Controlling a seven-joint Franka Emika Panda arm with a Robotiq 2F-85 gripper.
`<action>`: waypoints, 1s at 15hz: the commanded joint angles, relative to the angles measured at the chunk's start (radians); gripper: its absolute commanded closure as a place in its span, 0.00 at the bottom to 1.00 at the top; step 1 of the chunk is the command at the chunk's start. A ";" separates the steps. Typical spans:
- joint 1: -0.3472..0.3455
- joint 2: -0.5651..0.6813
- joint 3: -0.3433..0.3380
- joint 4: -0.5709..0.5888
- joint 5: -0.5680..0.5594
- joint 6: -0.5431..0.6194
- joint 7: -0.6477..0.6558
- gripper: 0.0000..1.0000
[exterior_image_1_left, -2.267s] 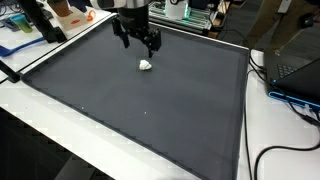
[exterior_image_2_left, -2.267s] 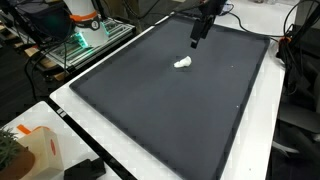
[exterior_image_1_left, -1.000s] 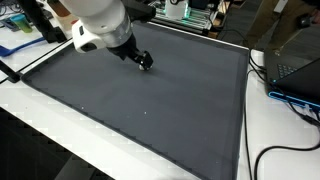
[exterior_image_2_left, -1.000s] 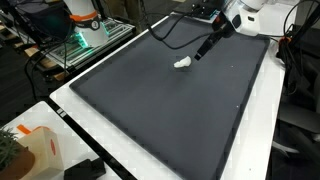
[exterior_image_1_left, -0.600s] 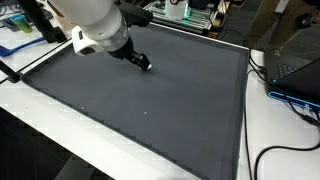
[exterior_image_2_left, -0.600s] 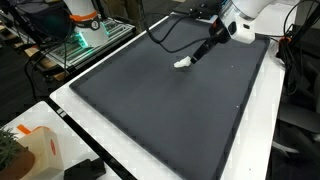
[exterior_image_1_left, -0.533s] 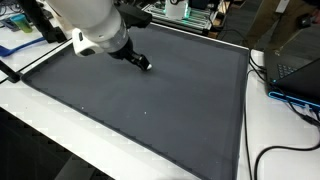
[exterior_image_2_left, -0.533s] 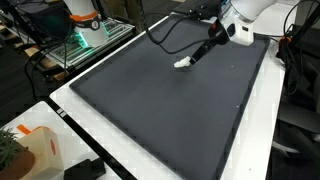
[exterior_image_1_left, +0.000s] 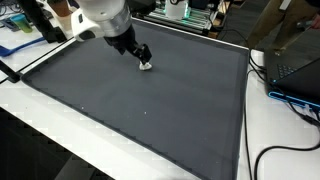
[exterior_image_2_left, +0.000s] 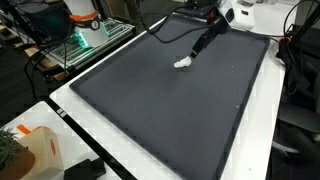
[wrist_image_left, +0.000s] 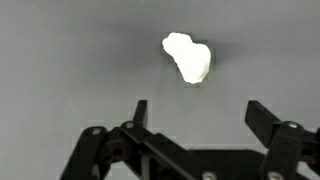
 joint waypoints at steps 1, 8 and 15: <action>-0.016 -0.174 0.020 -0.242 0.059 0.171 -0.015 0.00; -0.013 -0.414 0.038 -0.588 0.186 0.465 -0.007 0.00; -0.014 -0.655 0.047 -0.964 0.180 0.655 -0.076 0.00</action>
